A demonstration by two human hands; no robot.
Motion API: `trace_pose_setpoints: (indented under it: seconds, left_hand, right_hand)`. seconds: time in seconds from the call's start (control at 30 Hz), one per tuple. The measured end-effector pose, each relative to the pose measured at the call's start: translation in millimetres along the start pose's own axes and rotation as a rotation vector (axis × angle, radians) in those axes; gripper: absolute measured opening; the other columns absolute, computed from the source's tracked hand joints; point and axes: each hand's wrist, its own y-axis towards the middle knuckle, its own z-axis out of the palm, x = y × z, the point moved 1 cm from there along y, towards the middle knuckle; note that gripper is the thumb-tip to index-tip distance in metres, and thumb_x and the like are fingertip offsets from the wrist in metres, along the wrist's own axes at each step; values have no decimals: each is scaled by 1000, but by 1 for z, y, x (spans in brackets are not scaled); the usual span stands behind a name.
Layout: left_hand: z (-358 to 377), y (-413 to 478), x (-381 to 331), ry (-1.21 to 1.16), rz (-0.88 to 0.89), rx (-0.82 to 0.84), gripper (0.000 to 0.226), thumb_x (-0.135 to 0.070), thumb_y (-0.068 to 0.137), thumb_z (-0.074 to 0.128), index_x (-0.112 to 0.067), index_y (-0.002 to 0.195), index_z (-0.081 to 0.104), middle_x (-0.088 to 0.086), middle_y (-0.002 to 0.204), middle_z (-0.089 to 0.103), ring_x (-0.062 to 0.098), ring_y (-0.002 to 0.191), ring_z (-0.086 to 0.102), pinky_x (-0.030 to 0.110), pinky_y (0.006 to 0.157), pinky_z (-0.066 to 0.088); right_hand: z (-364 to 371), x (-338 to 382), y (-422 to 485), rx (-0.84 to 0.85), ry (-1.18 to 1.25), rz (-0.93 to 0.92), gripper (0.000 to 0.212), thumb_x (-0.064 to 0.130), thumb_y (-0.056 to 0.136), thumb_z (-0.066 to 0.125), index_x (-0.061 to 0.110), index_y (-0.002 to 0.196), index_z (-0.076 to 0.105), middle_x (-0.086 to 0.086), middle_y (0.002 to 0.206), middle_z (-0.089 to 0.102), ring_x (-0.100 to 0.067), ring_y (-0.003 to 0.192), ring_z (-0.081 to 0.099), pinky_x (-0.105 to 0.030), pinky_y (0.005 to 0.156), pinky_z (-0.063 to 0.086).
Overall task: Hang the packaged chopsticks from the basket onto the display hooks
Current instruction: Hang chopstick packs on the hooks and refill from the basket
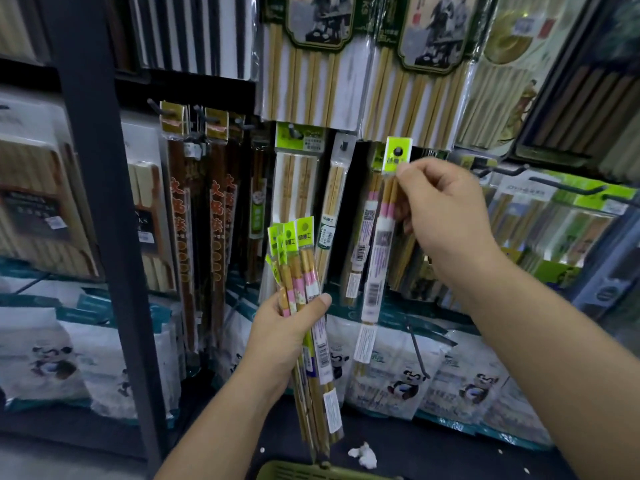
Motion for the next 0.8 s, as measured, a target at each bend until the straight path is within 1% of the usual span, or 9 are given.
trace_pose_setpoints:
  seconds: [0.1,0.13,0.2,0.3,0.47,0.57,0.63,0.73,0.8]
  left_hand:
    - [0,1,0,-6,12,-20,10,-25,82,85,-22,84,75,-7,71,69,12,70,68,37,76,53]
    - [0,1,0,-9,14,-23,12,-24,83,85,-20,86,75,-8,71,69,12,69,68,37,76,53]
    - [1,1,1,-4,13,-20,12,-24,83,84,-18,87,74,-7,70,69,13,69,68,37,76,53]
    - [0,0,1,0,12,3,13,-23,84,83,-20,80,71,-7,65,65,15,65,65,39,74,53]
    - [-1,-2,1,4,14,19,24,-21,85,82,-27,67,68,-10,60,62,10,58,63,34,66,52]
    - [-1,-3,0,23,18,33,24,-26,81,85,-28,64,67,-11,59,60,8,58,62,29,64,51]
    - [-1,-4,-2,43,16,52,19,-39,70,86,-31,66,70,-11,62,62,7,62,64,30,67,51]
    - [1,-6,-3,56,7,84,19,-46,62,87,-35,71,74,-11,67,68,8,68,68,32,70,53]
    - [3,-8,-2,59,4,101,23,-42,64,94,-34,77,76,-7,73,72,11,72,71,33,71,56]
  right_hand:
    - [0,0,11,-25,11,54,37,19,106,53,-10,84,62,-7,61,60,-4,46,55,-15,47,44]
    - [1,0,13,-27,10,86,39,21,106,53,-11,84,60,-10,64,58,-5,46,54,-16,46,43]
    - [1,-2,17,-32,3,142,39,25,106,53,-3,78,58,-7,62,55,-6,44,53,-17,45,43]
    - [3,-5,20,-51,7,177,36,23,105,54,6,74,57,-1,59,54,-6,43,52,-18,44,42]
    - [6,-17,18,-65,-65,193,40,28,105,54,-3,80,64,-13,72,60,-7,50,55,-17,45,43]
    - [4,-31,11,-98,-99,248,42,36,103,56,-2,90,66,-6,73,61,-11,60,55,-24,58,47]
    - [4,-39,0,-100,-80,297,41,40,101,58,0,97,66,-2,72,57,-9,60,53,-25,60,47]
    - [12,-46,-22,96,-92,317,30,44,98,62,17,90,72,7,69,66,-4,59,60,-27,60,47]
    - [22,-46,-34,277,-122,285,20,42,97,64,29,86,73,6,78,73,-5,65,65,-25,57,50]
